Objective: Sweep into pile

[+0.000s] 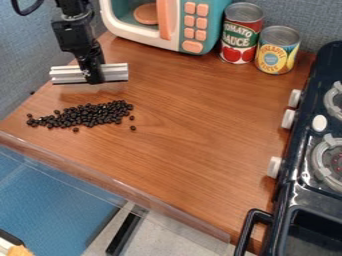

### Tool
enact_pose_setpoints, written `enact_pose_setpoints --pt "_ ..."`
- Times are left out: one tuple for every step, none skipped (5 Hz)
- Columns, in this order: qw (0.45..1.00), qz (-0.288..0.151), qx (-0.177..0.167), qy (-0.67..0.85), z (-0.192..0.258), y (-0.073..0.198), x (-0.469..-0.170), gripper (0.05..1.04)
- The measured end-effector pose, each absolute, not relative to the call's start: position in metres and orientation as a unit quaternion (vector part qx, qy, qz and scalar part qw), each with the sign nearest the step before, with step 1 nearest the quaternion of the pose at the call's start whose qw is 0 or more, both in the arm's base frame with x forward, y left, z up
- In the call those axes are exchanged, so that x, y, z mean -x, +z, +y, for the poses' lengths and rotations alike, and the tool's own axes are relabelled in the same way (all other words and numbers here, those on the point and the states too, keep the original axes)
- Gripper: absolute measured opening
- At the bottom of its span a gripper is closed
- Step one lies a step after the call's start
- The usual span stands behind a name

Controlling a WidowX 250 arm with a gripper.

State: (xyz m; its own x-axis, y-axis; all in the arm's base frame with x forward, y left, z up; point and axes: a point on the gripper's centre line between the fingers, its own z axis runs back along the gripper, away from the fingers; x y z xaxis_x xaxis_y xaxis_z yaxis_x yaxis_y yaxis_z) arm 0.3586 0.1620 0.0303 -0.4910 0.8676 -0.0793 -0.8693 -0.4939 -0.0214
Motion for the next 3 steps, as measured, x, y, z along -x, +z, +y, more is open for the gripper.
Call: enact_pose_setpoints --pt "0.499 0.004 0.015 0.866 0.161 0.027 -0.361 0.742" --pt "0.498 0.009 0.012 0.867 0.159 0.029 -0.359 0.994" --pt "0.498 -0.005 0.024 0.867 0.159 0.064 -0.362 1.012"
